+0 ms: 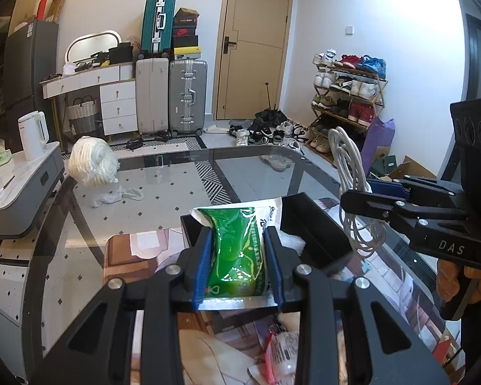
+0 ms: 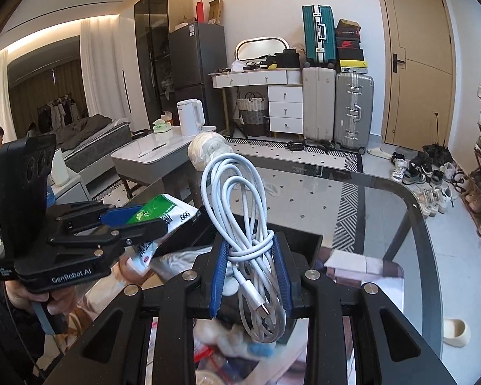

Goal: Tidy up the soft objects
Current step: 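Lower the sachet and cable into the black box and open both grippers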

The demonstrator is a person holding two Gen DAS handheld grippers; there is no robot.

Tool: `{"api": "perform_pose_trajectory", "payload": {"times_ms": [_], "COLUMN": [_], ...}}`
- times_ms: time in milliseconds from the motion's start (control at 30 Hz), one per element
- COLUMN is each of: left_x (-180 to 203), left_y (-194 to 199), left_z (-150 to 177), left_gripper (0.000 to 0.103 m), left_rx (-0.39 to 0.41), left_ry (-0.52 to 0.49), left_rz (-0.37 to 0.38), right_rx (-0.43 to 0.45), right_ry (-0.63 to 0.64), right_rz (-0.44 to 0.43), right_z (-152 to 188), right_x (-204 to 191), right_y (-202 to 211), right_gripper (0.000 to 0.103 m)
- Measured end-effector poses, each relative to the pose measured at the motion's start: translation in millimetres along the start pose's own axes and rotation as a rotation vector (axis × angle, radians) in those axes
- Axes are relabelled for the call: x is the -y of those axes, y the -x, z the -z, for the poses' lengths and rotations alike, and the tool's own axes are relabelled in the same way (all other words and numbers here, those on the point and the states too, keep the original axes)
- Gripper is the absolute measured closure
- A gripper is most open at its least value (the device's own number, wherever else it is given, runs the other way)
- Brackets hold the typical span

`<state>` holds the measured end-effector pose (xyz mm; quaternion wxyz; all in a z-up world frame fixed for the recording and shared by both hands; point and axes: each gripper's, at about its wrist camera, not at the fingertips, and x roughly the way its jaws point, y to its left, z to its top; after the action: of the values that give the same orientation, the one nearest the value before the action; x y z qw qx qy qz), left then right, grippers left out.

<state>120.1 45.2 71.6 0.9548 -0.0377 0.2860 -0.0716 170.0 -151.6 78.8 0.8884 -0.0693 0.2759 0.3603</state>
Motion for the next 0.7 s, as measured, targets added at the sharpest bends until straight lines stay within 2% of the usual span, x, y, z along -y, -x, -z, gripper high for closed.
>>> {"api": "perform_pose_trajectory", "payload": {"times_ms": [367, 700], "left_x": [2.9, 4.4], "left_y": [-42.4, -68.9], "left_z": [-2.6, 5.4], "left_gripper": [0.072, 0.072], "left_rx": [-0.012, -0.033], "left_ry": [-0.009, -0.008], "left_rz": [-0.016, -0.006], "right_rx": [-0.023, -0.086], "right_ry": [0.031, 0.047], "right_rz": [-0.028, -0.013], "right_z": [-9.8, 3.8], "right_x": [4.5, 10.1], "right_y": [-48.4, -83.6], "right_gripper": [0.075, 0.075]}}
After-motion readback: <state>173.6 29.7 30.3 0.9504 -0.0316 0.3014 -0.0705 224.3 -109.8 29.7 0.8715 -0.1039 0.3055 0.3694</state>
